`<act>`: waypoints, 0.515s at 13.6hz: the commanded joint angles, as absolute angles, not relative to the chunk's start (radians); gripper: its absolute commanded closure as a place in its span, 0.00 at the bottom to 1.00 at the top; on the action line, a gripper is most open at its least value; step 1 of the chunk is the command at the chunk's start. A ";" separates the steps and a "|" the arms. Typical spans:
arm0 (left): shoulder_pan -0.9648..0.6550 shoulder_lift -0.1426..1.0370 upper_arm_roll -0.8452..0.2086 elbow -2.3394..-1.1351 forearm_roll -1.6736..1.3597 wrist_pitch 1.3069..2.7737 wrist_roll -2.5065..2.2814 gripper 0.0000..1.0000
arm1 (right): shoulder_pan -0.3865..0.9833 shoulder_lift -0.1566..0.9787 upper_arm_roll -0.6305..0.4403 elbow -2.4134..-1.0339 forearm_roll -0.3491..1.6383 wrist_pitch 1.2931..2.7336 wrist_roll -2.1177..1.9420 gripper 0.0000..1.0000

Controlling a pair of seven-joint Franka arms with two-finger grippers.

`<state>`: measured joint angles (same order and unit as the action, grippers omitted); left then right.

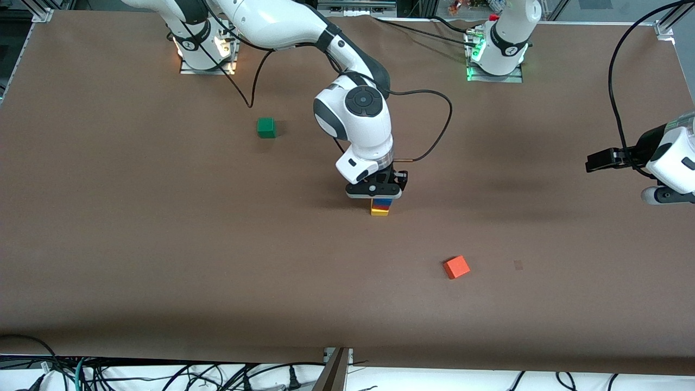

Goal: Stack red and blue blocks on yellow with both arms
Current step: 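Lower the blue cube onto the red cube with the right gripper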

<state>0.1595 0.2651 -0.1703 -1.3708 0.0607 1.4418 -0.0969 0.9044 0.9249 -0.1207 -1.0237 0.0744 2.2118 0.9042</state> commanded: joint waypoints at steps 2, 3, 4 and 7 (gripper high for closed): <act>0.166 0.262 -0.172 -1.373 0.040 1.451 -0.081 0.00 | 0.910 0.936 -0.130 -0.986 0.063 2.169 0.920 0.00; 0.167 0.262 -0.172 -1.373 0.040 1.453 -0.081 0.00 | 0.908 0.933 -0.133 -0.986 0.063 2.142 0.917 0.00; 0.167 0.262 -0.172 -1.373 0.040 1.451 -0.081 0.00 | 0.899 0.908 -0.133 -0.985 0.063 2.105 0.914 0.00; 0.166 0.265 -0.170 -1.362 0.038 1.451 -0.081 0.00 | 0.800 0.783 -0.124 -0.989 0.077 1.978 0.897 0.00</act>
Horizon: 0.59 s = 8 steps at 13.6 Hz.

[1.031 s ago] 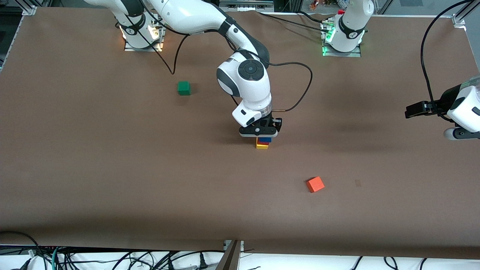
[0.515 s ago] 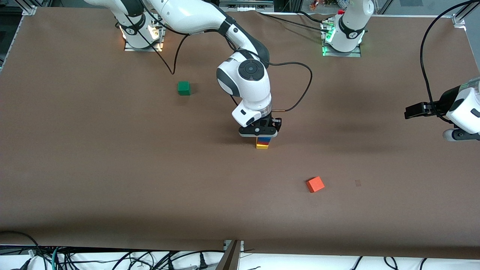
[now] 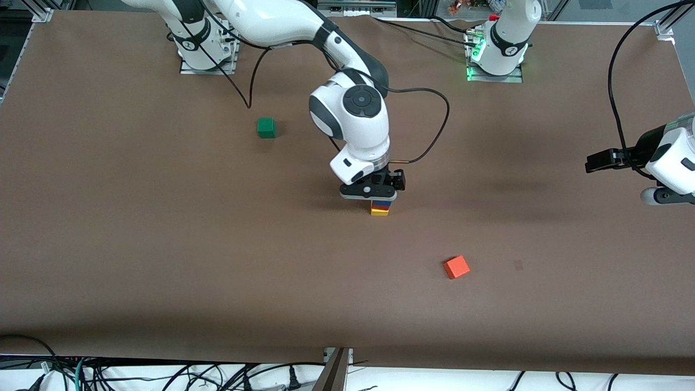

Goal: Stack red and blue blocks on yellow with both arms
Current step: 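Open the right gripper and lift it away from the stack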

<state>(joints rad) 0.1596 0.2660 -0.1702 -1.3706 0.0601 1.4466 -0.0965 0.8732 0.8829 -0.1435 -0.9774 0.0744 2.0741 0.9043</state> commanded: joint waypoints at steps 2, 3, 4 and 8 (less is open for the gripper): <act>0.166 0.270 -0.170 -1.361 0.034 1.451 -0.081 0.00 | 0.718 0.695 -0.127 -1.011 0.075 1.855 0.841 0.00; 0.166 0.268 -0.170 -1.361 0.034 1.451 -0.081 0.00 | 0.665 0.657 -0.127 -1.023 0.077 1.792 0.791 0.00; 0.166 0.270 -0.172 -1.361 0.034 1.451 -0.081 0.00 | 0.620 0.608 -0.127 -1.054 0.099 1.760 0.740 0.00; 0.164 0.270 -0.172 -1.361 0.032 1.451 -0.087 0.00 | 0.468 0.314 -0.143 -1.393 0.184 1.747 0.499 0.00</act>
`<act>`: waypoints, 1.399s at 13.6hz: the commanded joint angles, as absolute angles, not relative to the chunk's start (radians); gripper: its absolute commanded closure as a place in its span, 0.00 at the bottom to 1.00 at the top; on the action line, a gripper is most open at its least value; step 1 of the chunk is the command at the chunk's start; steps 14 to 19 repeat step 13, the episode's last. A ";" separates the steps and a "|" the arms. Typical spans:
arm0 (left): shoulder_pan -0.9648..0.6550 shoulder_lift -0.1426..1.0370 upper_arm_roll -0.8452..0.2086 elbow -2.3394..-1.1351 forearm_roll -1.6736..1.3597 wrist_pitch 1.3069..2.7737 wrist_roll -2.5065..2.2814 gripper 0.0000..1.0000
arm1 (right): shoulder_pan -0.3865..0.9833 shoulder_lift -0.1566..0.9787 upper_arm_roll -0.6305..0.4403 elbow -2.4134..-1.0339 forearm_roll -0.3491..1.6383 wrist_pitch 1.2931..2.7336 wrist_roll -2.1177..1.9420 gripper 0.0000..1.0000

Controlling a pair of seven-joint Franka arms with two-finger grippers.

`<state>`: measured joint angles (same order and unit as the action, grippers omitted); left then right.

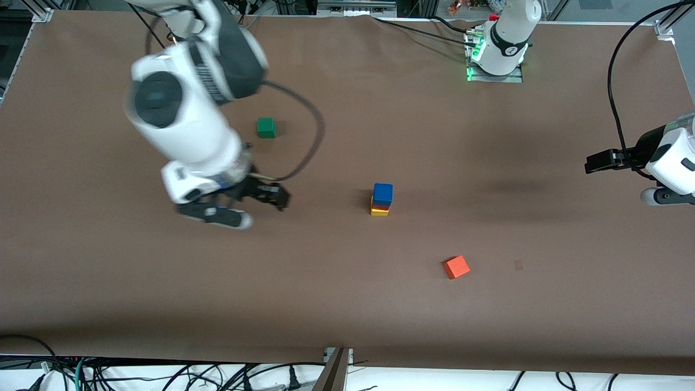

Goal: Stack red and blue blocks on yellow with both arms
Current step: 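Open the right gripper and lift it away from the stack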

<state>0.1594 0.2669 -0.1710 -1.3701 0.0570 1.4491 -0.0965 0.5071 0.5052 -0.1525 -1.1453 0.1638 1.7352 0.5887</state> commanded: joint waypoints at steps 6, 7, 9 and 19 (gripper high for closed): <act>0.163 0.270 -0.172 -1.359 0.032 1.451 -0.087 0.00 | 0.255 0.032 -0.143 -1.672 0.109 1.665 0.187 0.00; 0.163 0.270 -0.172 -1.359 0.032 1.451 -0.087 0.00 | 0.244 0.014 -0.143 -1.687 0.086 1.661 0.169 0.00; 0.163 0.271 -0.172 -1.359 0.032 1.451 -0.086 0.00 | 0.232 0.006 -0.138 -1.687 0.078 1.660 0.097 0.00; 0.164 0.271 -0.172 -1.359 0.032 1.451 -0.086 0.00 | 0.238 0.028 -0.137 -1.647 0.041 1.646 0.081 0.00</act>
